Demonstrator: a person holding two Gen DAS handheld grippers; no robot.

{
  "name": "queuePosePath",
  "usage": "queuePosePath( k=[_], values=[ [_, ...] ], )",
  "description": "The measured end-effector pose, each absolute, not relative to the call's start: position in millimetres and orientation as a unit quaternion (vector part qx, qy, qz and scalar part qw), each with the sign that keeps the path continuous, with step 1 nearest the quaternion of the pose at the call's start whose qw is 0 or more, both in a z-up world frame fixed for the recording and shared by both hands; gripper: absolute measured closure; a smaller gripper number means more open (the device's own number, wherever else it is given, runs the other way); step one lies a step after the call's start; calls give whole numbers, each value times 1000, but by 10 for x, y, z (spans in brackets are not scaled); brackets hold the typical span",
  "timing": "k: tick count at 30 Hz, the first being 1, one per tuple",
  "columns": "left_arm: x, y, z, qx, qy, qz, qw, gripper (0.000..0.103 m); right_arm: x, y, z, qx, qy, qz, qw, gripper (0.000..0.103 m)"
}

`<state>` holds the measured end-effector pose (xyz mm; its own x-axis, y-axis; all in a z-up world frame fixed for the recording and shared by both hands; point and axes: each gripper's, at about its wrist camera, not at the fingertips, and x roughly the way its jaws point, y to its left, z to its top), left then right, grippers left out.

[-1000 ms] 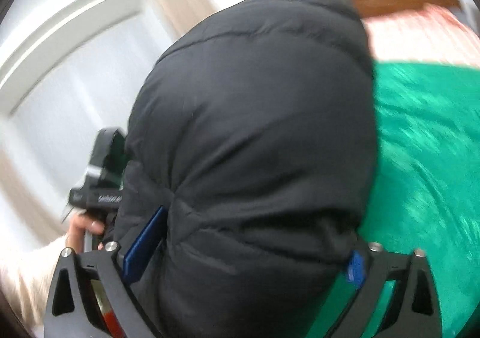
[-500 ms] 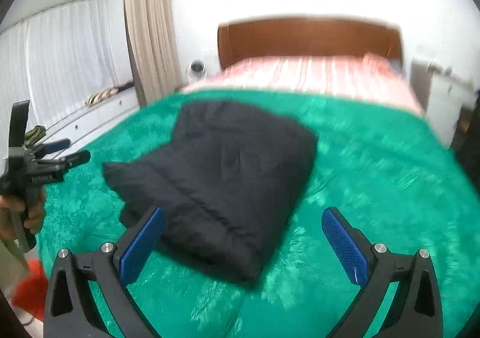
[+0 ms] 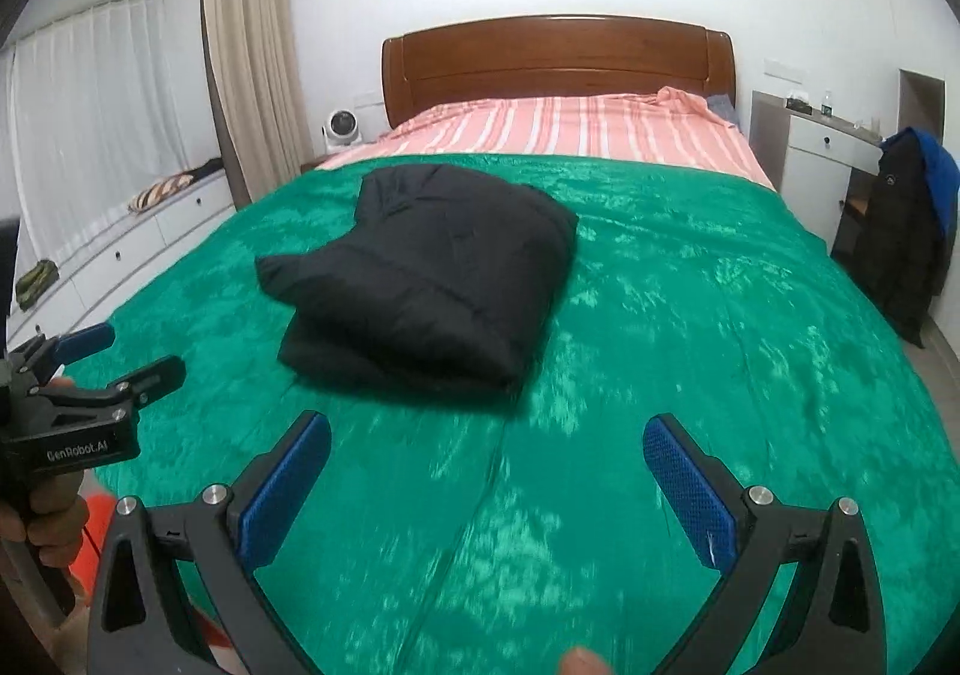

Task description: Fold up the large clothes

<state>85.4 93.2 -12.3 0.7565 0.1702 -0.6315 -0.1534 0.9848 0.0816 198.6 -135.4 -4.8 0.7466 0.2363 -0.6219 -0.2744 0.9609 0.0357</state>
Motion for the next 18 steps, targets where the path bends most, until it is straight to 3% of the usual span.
queuePosePath(
  k=[8,18],
  values=[
    [467,727,-135,10,382,74,921,0,1554,-1196,-47,-55,362,115,923,0],
    [-137,660,113,30,369,70,926,0,877,-974,275,-77,383,125,912,0]
  ],
)
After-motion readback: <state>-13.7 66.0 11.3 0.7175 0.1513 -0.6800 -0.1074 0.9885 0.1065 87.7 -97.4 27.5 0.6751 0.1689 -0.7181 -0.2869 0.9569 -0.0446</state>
